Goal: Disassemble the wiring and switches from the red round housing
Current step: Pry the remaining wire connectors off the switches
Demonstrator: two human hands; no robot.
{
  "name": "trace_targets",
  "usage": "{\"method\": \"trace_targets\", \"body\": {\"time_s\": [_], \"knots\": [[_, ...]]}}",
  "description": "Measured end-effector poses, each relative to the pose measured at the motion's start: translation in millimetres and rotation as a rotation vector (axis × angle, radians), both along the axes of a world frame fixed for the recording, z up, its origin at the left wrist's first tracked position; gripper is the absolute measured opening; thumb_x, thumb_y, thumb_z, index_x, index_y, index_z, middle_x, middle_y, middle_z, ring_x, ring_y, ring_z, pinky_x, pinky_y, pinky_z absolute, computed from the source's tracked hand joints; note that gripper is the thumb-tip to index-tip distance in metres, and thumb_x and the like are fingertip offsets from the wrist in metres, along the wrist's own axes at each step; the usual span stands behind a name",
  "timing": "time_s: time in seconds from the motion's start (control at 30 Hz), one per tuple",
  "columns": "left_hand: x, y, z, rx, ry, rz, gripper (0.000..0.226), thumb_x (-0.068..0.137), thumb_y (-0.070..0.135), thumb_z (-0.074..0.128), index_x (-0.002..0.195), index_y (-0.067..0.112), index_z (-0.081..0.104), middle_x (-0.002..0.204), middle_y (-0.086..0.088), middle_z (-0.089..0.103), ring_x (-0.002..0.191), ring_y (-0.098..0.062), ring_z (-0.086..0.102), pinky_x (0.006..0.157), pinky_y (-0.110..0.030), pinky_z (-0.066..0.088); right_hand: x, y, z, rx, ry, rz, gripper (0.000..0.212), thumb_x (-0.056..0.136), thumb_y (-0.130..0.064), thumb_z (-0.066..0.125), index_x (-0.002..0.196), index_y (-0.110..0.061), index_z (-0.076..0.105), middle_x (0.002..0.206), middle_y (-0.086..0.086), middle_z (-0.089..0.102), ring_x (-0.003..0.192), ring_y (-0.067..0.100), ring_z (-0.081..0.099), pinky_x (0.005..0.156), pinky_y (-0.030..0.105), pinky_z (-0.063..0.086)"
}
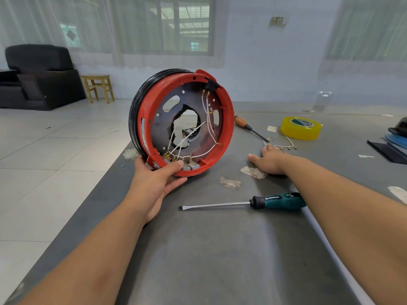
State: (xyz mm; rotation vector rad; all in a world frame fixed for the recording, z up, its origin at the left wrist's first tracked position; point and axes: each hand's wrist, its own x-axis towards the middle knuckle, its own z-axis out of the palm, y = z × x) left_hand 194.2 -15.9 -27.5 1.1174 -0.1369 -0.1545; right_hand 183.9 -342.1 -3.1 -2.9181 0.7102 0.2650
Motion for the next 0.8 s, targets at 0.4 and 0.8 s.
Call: {"method": "trace_targets", "body": {"time_s": [0.4, 0.8], "knots": [[-2, -1, 1, -0.002, -0.002, 0.006, 0.056, 0.086, -0.005, 0.081, 0.123, 0.020, 0.047, 0.117, -0.015, 0.076, 0.094, -0.035, 0.080, 0.071, -0.039, 0.066, -2, 8, 1, 0.062, -0.084, -0.067, 0.093, 0.101, -0.069, 0.028, 0.162, -0.005, 0.002, 0.170, 0.013, -0.012, 0.157, 0.033, -0.001, 0.127, 0.050, 0.009], [-7, 1, 8, -0.055, 0.037, -0.035, 0.049, 0.087, -0.001, 0.081, 0.122, 0.014, 0.049, 0.111, -0.014, 0.078, 0.094, -0.033, 0.080, 0.071, -0.040, 0.066, -50, 88, 29, 0.228, -0.581, 0.176, 0.050, 0.104, -0.037, 0.048, 0.147, -0.010, 0.051, 0.155, 0.012, 0.045, 0.145, 0.026, 0.038, 0.112, 0.035, 0.032]]}}
